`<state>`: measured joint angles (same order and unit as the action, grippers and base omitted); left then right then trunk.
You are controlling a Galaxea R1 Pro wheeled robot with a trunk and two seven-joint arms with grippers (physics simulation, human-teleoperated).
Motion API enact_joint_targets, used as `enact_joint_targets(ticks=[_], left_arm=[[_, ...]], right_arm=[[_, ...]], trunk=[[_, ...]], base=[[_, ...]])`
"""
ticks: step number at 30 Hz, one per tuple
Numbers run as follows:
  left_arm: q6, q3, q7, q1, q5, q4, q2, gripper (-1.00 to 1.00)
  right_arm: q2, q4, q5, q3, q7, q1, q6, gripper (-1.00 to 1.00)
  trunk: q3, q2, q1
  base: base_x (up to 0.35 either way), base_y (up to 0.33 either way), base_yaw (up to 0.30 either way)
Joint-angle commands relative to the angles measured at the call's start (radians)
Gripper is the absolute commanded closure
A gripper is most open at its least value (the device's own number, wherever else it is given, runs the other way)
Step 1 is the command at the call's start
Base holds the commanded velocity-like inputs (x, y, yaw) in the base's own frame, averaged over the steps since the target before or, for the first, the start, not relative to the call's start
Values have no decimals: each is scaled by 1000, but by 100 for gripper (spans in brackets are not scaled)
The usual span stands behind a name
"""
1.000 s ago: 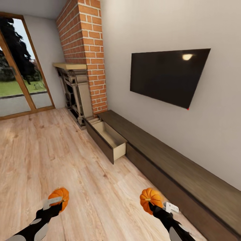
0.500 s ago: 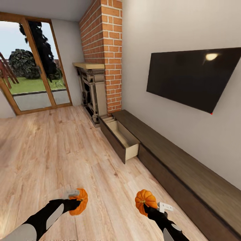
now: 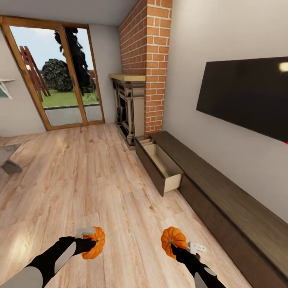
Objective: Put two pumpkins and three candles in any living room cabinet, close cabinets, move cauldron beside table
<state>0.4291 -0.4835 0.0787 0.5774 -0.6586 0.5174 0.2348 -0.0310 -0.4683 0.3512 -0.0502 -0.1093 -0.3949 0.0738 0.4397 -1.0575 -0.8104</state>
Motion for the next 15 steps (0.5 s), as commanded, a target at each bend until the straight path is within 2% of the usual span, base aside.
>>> enact_joint_targets(ticks=[1, 15], left_arm=[[2, -7, 12, 1, -9, 3, 2, 100], [0, -6, 15, 1, -9, 1, 3, 100]], right_arm=[[0, 0, 11, -5, -2, -1, 5, 100], [-3, 0, 9, -24, -1, -1, 10, 100]], trunk=[[1, -1, 0], [7, -1, 0]], base=[[0, 0, 291], [0, 0, 291]])
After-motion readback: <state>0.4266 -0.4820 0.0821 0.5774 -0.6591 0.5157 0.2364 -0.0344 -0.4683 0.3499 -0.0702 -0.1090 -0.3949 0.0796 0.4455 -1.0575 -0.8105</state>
